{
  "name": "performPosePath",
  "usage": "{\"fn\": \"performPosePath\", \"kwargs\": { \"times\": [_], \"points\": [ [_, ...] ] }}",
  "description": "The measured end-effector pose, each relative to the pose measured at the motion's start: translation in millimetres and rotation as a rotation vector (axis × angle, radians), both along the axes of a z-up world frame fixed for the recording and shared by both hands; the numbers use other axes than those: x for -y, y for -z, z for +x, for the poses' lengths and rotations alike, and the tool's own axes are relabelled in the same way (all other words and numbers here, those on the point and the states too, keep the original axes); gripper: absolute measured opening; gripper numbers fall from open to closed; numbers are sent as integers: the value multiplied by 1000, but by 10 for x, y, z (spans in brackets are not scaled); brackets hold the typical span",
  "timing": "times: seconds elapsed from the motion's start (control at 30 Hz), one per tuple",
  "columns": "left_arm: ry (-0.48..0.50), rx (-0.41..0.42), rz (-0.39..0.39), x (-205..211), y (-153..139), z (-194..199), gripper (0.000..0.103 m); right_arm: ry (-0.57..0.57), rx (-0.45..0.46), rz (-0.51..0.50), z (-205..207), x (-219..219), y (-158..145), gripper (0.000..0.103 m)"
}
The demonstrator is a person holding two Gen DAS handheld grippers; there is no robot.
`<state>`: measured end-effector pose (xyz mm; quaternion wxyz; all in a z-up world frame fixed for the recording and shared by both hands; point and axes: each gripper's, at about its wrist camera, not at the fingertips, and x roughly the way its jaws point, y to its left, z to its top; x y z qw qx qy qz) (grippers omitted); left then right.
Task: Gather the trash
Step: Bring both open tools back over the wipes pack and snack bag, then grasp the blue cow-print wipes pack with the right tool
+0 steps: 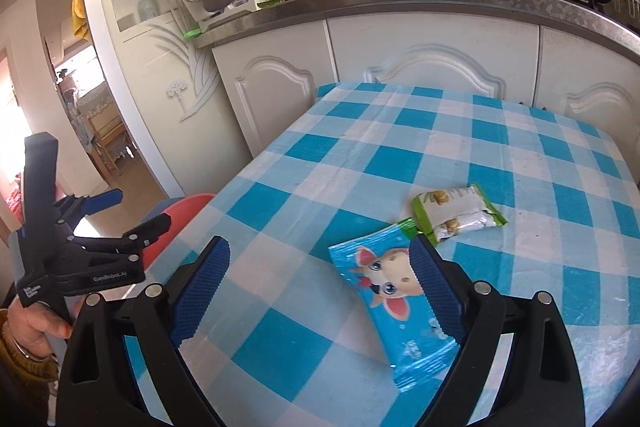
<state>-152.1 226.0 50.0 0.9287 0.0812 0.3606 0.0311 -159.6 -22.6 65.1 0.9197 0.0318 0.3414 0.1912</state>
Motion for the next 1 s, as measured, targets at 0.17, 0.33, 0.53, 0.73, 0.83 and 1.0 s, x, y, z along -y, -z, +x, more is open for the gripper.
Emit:
{"fn": "performPosePath", "kwargs": {
  "times": [0.17,0.33,0.53,0.73,0.83,1.0],
  "points": [
    [35,-21,-35,128,3,-10,97,39,-3,-119,17,196,132,91],
    [58,-63,-122,178,26,7,97,59,-78,-101,125,393,305,91],
    [70,-104,-212,211,58,47,97,33,-137,-97,212,413,444,91],
    [80,-141,-299,233,90,129,97,6,-188,-145,283,367,539,92],
    [97,-149,-319,292,91,160,97,-2,-181,-210,279,309,561,92],
    [153,-154,-374,414,80,225,97,-23,-164,-232,246,312,544,69]
  ]
}}
